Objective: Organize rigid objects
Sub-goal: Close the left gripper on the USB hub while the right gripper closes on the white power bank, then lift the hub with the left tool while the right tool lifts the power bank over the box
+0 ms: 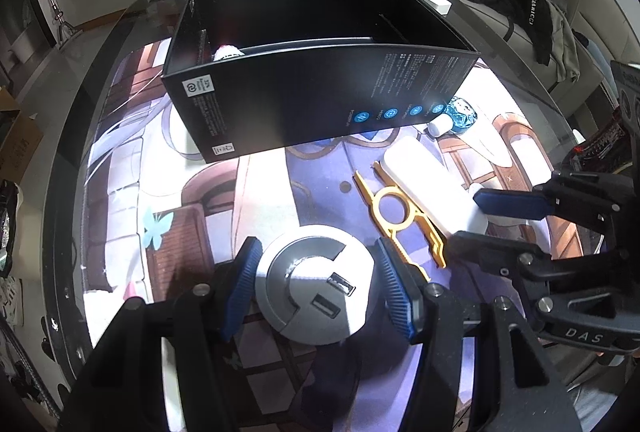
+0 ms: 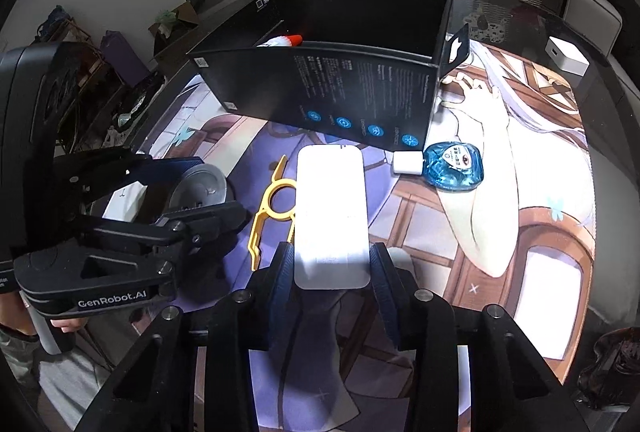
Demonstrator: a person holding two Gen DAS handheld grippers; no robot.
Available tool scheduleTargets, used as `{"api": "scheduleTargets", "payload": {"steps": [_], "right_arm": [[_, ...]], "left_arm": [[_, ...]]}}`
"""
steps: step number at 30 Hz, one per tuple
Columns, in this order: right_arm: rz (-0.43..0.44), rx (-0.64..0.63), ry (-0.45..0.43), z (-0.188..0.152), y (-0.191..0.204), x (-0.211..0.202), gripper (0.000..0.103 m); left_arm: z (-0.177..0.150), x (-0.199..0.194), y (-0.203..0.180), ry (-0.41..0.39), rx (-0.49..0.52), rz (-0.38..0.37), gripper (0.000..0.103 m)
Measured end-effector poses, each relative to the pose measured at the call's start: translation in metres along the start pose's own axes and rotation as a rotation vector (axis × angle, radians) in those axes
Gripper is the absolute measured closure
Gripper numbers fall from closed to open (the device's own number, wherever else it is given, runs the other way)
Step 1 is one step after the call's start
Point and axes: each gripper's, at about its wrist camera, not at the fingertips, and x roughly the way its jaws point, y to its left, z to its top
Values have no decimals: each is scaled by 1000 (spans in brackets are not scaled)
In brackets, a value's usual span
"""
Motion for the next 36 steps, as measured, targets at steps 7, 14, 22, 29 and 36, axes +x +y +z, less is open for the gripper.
{"api": "scheduleTargets", "payload": {"steps": [7,14,22,29,36], "right_arm": [[20,35,-6,-7,-4,-6,52],[-8,34,-19,8,-4,2,42],[-44,-26,-14,12,6,8,64],[-46,-15,-21,8,4,6,64],[-36,-8,-58,5,0,-8,64]], "left_arm": [[-1,-1,-1,2,4,2,45],[-4,-2,6,3,4,4,39],[-4,-2,5,0,12,18,46],[0,-5,-5,-16,40,23,46],[4,-19,0,-83,22,3,46]]}}
